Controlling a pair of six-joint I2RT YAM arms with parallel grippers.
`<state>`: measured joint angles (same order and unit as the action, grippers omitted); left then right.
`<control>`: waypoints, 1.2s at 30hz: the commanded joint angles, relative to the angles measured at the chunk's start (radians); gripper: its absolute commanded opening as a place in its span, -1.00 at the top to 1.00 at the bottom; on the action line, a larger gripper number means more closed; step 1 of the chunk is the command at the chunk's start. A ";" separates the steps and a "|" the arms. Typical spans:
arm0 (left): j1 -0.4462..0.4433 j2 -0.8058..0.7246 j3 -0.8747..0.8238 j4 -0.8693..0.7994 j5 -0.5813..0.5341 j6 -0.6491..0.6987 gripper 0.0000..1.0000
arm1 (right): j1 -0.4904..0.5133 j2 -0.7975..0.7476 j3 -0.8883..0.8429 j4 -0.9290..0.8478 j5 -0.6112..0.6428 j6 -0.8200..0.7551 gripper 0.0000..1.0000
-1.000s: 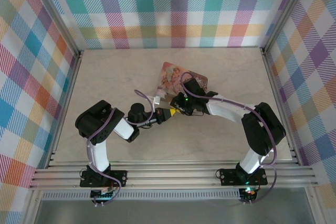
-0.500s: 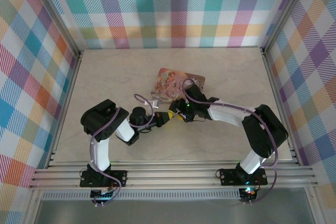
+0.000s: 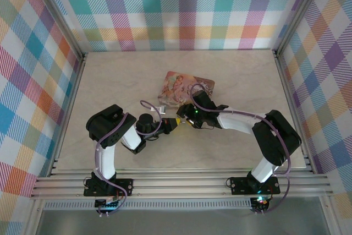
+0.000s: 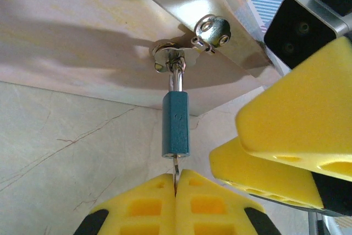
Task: Unlock the padlock with the key
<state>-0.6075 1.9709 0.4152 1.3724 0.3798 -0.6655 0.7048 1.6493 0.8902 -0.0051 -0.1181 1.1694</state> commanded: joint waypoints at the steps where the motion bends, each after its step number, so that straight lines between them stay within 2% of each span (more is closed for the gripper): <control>1: 0.002 0.020 -0.007 -0.054 -0.030 -0.009 1.00 | 0.007 0.052 0.009 0.008 0.023 0.018 -0.18; 8: 0.015 -0.008 0.004 -0.090 0.004 -0.004 1.00 | 0.012 0.098 0.040 0.033 0.026 0.020 -0.17; 26: 0.060 -0.046 0.014 -0.135 0.096 0.012 1.00 | 0.038 0.188 0.135 -0.108 0.023 -0.004 -0.07; 29: 0.072 -0.076 0.024 -0.183 0.124 0.039 1.00 | 0.039 0.194 0.142 -0.122 0.024 -0.007 0.12; 34: 0.081 -0.148 0.064 -0.355 0.165 0.140 1.00 | 0.039 0.196 0.147 -0.150 0.036 -0.015 0.63; 36: 0.082 -0.170 0.087 -0.425 0.183 0.181 1.00 | 0.039 0.196 0.145 -0.153 0.037 -0.017 0.76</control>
<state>-0.5339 1.8450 0.4660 1.0924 0.5163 -0.5697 0.7345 1.7950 1.0489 -0.0467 -0.0513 1.1217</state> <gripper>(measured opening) 0.045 0.147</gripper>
